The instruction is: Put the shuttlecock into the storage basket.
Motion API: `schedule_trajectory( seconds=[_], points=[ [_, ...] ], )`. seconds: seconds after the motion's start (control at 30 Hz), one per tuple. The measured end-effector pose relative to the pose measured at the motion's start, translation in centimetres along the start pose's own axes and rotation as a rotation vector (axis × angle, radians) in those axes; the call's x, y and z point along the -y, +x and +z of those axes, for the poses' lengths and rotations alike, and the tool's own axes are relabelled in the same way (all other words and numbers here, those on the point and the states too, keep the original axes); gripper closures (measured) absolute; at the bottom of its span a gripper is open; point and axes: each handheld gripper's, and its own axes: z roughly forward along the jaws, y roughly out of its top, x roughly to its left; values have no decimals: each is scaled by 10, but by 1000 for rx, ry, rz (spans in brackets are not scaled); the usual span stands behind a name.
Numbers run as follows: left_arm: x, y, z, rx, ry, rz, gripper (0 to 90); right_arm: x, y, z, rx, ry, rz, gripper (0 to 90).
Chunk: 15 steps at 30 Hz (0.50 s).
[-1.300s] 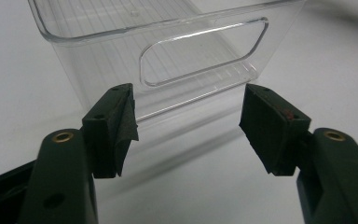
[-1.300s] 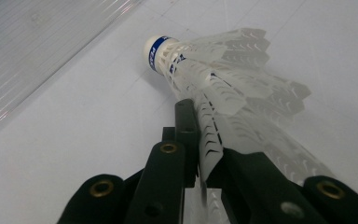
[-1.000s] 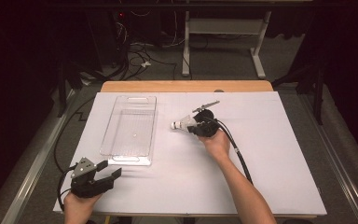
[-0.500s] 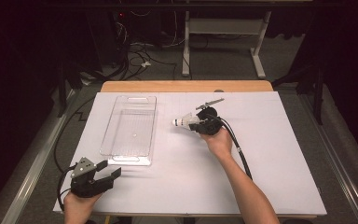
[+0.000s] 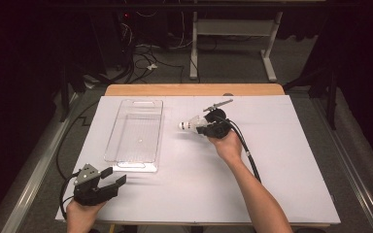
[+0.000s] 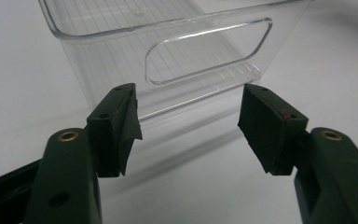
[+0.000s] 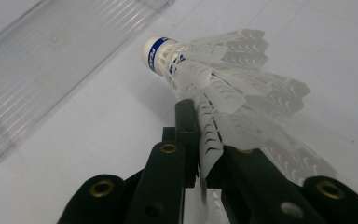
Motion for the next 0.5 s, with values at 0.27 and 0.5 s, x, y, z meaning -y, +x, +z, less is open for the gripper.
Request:
schedule_trajectory(
  seconds=[0.27, 0.5],
  points=[
    [0, 1, -1, 2, -14, -6, 381, -10, 5, -1, -22, -16, -14, 887],
    [1, 2, -2, 7, -22, -5, 374, -11, 8, -4, -28, -20, -19, 887]
  ],
)
